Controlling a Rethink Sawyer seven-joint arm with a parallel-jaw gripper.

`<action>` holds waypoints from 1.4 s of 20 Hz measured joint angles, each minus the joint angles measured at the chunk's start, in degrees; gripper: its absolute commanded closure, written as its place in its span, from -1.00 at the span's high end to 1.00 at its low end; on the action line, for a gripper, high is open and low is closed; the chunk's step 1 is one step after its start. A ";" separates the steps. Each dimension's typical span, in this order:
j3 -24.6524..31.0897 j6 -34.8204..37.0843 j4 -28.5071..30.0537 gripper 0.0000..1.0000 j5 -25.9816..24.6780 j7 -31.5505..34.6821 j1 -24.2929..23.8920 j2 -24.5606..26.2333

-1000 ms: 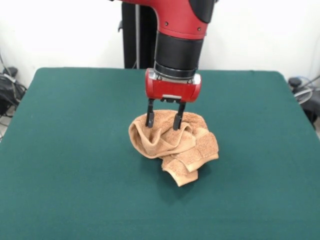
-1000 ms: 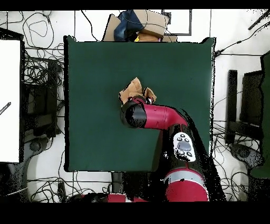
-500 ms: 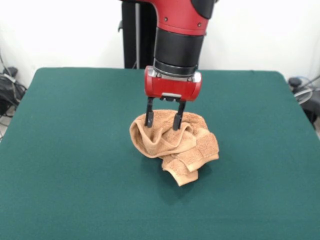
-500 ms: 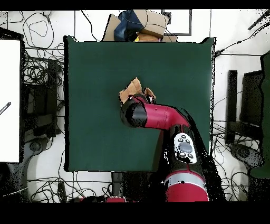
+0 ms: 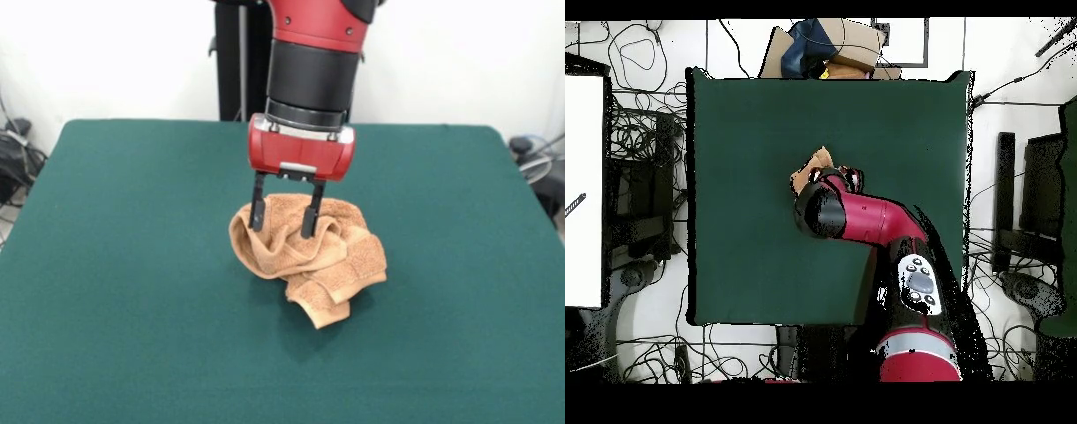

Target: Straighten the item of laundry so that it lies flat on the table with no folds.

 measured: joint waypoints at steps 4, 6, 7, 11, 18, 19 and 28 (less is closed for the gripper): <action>-0.62 -1.02 0.02 1.00 0.99 0.00 0.00 0.00; -1.10 -1.17 0.02 1.00 1.52 0.00 -0.01 0.00; -1.24 -1.17 0.07 1.00 1.67 0.00 -0.01 -0.01; -1.42 -1.15 0.23 1.00 1.87 0.00 0.00 0.05; -1.58 -1.17 0.57 1.00 1.85 0.00 0.15 0.17; -1.60 -1.17 0.69 1.00 1.83 0.00 0.26 0.19; -1.69 -1.17 0.91 1.00 1.81 0.00 0.80 0.23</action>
